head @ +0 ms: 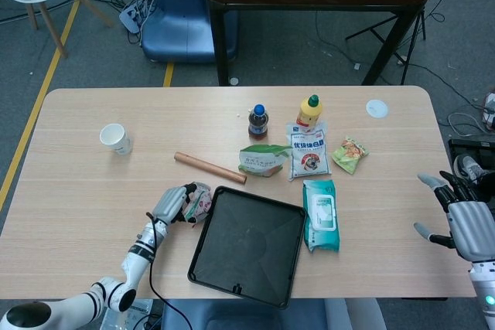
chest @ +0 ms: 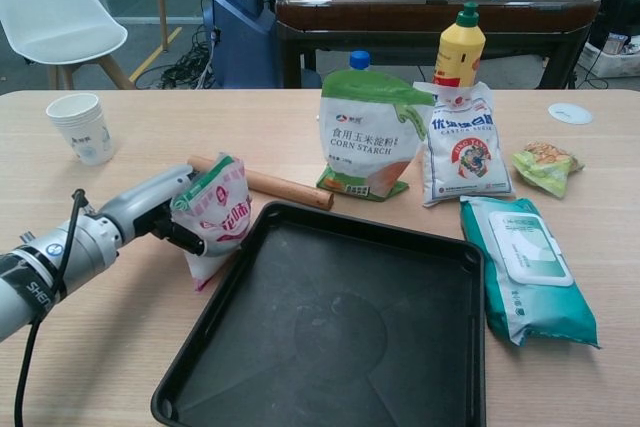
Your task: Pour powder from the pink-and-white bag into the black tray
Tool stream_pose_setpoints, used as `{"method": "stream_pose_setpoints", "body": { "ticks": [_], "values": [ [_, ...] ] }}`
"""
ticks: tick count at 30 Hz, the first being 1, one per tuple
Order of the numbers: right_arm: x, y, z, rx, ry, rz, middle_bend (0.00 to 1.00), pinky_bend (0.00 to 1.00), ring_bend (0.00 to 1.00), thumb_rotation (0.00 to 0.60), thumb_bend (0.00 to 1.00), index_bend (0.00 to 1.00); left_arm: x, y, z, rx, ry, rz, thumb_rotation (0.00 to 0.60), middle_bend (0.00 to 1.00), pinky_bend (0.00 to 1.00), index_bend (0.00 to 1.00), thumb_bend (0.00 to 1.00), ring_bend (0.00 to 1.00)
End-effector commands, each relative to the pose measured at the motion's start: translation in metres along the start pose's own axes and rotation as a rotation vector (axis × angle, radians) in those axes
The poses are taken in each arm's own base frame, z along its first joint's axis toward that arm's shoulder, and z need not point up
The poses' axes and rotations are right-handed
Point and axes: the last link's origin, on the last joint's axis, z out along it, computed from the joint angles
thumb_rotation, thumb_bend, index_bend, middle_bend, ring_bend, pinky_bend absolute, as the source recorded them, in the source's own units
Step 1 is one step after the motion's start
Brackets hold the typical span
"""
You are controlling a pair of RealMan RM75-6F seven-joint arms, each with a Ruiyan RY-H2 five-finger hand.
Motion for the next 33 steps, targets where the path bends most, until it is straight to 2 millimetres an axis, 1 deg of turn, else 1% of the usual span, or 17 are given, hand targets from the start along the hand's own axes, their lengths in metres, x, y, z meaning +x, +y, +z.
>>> {"method": "stream_pose_setpoints", "body": {
  "ticks": [1,7,10,18,23,26,29,33],
  "values": [
    [0.0,0.0,0.0,0.0,0.002,0.0,0.24,0.12,0.1,0.6,0.16,0.17,0.002,-0.001,0.0,-0.009,0.003,0.026,0.6,0.36,0.53,0.36,0.24,0.38],
    [0.001,-0.002,0.0,0.005,0.009,0.001,0.25,0.12,0.1,0.6,0.16,0.17,0.007,-0.004,0.0,-0.037,0.009,0.101,0.6,0.42,0.61,0.41,0.26,0.46],
    [0.002,-0.003,0.0,0.01,0.012,0.002,0.25,0.12,0.1,0.6,0.16,0.17,0.015,-0.005,0.001,-0.062,0.02,0.155,0.6,0.44,0.64,0.43,0.26,0.48],
    [0.001,-0.007,0.004,0.027,0.016,0.007,0.25,0.12,0.1,0.6,0.16,0.18,0.047,-0.003,-0.001,-0.139,0.042,0.356,0.6,0.44,0.65,0.43,0.27,0.48],
    [0.0,-0.008,0.007,0.043,0.015,0.01,0.25,0.12,0.1,0.6,0.16,0.18,0.066,0.007,-0.009,-0.213,0.075,0.528,0.6,0.44,0.65,0.42,0.27,0.48],
    [-0.001,-0.009,0.008,0.05,0.013,0.013,0.25,0.12,0.1,0.6,0.16,0.18,0.072,0.015,-0.015,-0.253,0.094,0.634,0.6,0.44,0.65,0.42,0.27,0.48],
    [-0.002,-0.008,0.008,0.055,0.012,0.016,0.25,0.12,0.1,0.6,0.16,0.18,0.073,0.024,-0.021,-0.292,0.117,0.739,0.6,0.44,0.65,0.41,0.27,0.48],
    [-0.002,-0.008,0.008,0.063,0.014,0.02,0.25,0.12,0.1,0.6,0.16,0.18,0.069,0.035,-0.028,-0.302,0.16,0.862,0.6,0.44,0.65,0.4,0.27,0.48]
  ]
}}
